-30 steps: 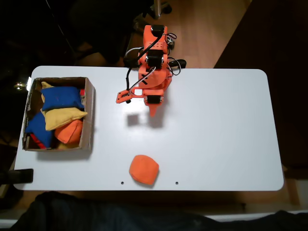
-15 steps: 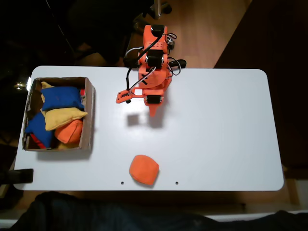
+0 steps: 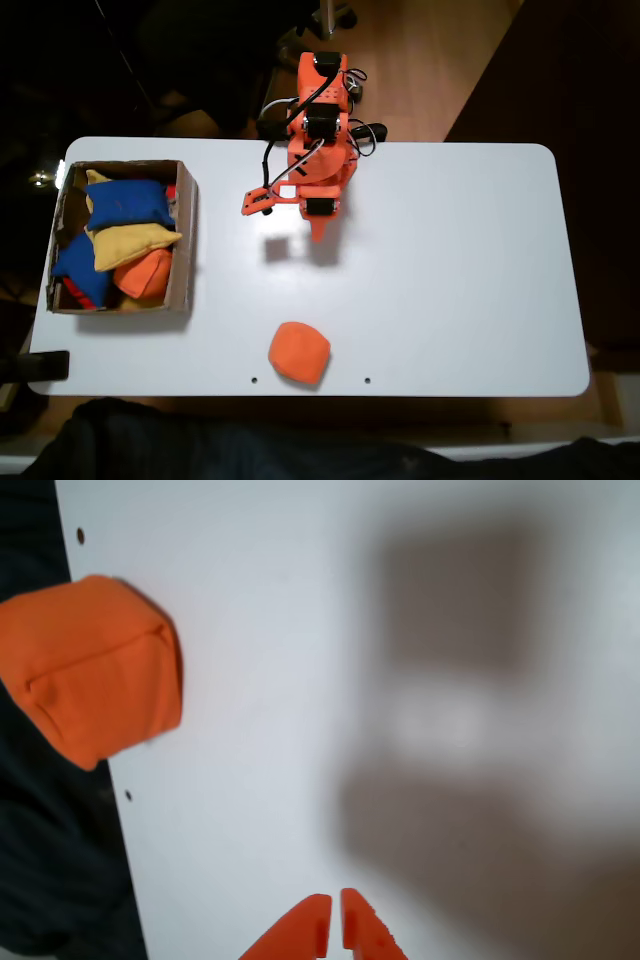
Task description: Grasp a bag and put it in the box.
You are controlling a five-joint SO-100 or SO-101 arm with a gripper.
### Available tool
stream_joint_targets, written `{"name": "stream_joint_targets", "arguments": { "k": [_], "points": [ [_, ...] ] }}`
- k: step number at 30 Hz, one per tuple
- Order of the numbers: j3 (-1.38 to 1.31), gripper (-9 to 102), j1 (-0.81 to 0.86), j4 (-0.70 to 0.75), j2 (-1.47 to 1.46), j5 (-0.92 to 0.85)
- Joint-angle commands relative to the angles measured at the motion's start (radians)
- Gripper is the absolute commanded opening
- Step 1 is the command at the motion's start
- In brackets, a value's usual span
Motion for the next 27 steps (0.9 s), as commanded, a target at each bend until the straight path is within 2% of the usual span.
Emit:
{"name": "stream_joint_targets", "arguments": {
  "k": [1, 27],
  "points": [
    [-0.003, 0, -0.006, 0.002, 0.009, -0.011],
    [-0.003, 0, -0.018, 0.002, 0.009, -0.021]
  ]
}}
